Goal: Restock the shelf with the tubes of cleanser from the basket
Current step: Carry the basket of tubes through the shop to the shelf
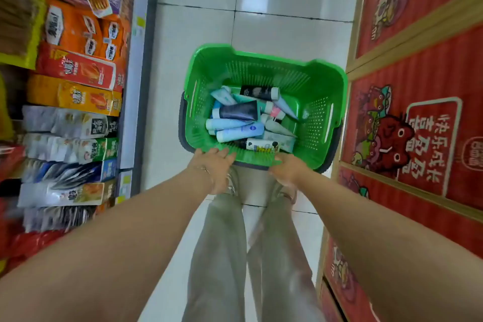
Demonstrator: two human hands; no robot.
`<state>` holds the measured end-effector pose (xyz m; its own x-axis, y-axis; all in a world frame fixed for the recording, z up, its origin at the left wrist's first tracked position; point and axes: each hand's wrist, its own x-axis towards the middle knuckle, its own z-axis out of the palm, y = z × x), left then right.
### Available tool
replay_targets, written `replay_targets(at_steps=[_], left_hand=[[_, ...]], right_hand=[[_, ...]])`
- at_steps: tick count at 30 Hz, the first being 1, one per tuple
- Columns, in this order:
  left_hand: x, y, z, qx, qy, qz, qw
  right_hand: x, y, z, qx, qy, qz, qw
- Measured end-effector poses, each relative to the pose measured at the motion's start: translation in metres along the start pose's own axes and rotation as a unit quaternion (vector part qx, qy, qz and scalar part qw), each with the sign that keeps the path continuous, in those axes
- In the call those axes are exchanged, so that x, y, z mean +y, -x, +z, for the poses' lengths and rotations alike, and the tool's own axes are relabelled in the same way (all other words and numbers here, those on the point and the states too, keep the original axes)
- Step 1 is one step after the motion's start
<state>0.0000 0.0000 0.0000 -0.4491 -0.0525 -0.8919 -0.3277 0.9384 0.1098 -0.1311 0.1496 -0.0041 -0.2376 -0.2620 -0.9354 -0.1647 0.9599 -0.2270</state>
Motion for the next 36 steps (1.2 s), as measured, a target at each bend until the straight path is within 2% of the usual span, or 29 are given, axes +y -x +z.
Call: replay_targets(at_steps=[4,8,15,21,25,30,36], left_hand=[[0.007,-0.008,0.012,-0.023,-0.001,0.002,1.0],[0.011,-0.012,0.018,-0.034,0.016,-0.008,0.999],[0.019,-0.011,0.006,0.059,-0.003,-0.019,0.998],[0.015,-0.001,-0.02,0.107,0.003,-0.014,0.994],[0.004,0.011,-0.044,0.127,-0.003,-0.028,0.992],[-0.003,0.019,-0.082,0.186,0.006,-0.042,0.982],[0.0,0.022,-0.117,0.178,0.017,-0.075,0.981]], right_hand=[[0.002,-0.003,0.01,-0.056,0.057,0.011,0.997],[0.004,-0.01,0.016,-0.059,0.104,0.021,0.993],[-0.001,-0.013,0.003,-0.017,0.129,-0.017,0.991],[-0.026,0.001,-0.027,-0.069,0.243,-0.06,0.966],[-0.041,0.016,-0.054,-0.043,0.296,-0.097,0.949],[-0.053,0.03,-0.085,0.032,0.267,-0.115,0.956],[-0.059,0.034,-0.106,0.045,0.26,-0.108,0.958]])
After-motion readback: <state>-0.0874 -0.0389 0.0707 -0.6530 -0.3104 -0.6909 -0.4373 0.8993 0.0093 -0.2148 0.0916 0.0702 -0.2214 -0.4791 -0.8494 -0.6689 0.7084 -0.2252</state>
